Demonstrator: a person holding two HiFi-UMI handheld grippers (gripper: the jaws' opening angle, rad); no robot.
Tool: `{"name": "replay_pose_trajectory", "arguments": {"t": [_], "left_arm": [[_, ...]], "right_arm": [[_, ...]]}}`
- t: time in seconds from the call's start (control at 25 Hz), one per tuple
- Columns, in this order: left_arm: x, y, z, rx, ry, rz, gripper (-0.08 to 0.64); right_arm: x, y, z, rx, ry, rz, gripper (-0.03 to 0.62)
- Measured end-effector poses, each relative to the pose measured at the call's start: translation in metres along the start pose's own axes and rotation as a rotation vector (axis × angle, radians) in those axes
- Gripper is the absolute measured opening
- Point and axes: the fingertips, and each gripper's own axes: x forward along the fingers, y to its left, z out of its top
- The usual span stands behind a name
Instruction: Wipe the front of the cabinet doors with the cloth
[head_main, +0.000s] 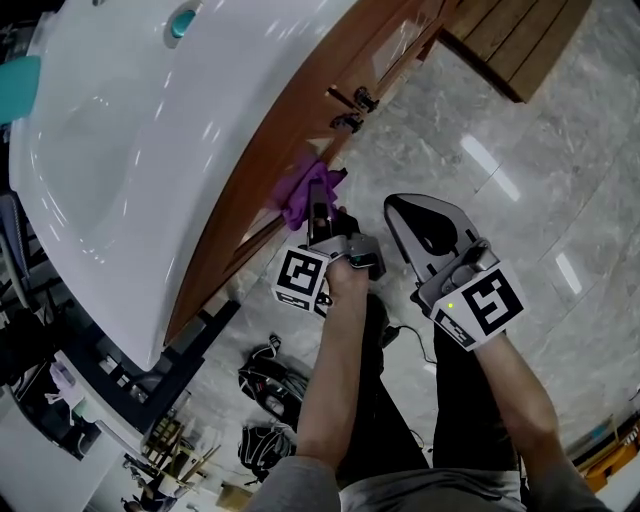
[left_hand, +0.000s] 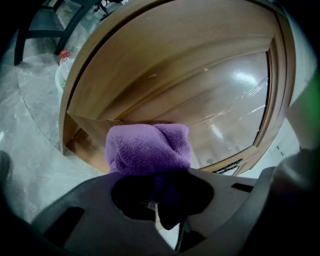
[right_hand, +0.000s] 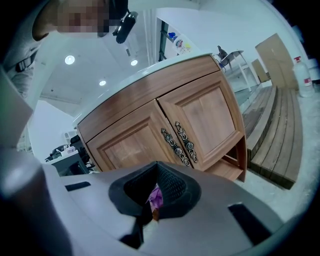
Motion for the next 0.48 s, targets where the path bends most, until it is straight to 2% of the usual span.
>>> {"name": "replay_pose_trajectory", "arguments": {"t": [0.2,0.36,0.48], "left_arm": [[0.004,0.020,-0.013,-0.021,0.026,0.034,0.078],[0.006,0.045,-0.017,-0.093,0.019,0.088,0.077],[0.002,0.045,-0.017,-0.087,0.020,0.081,0.077]], "right_arm": [[-0.005,-0.003,-0.006,0.005,0.000,-0.007,0.009],[-0.010,-0.005,-0.008,-0.001,0.003,-0.007,0.009],[-0.016,-0.010,-0.010,0.003,0.001,-0.016,0.009]]}}
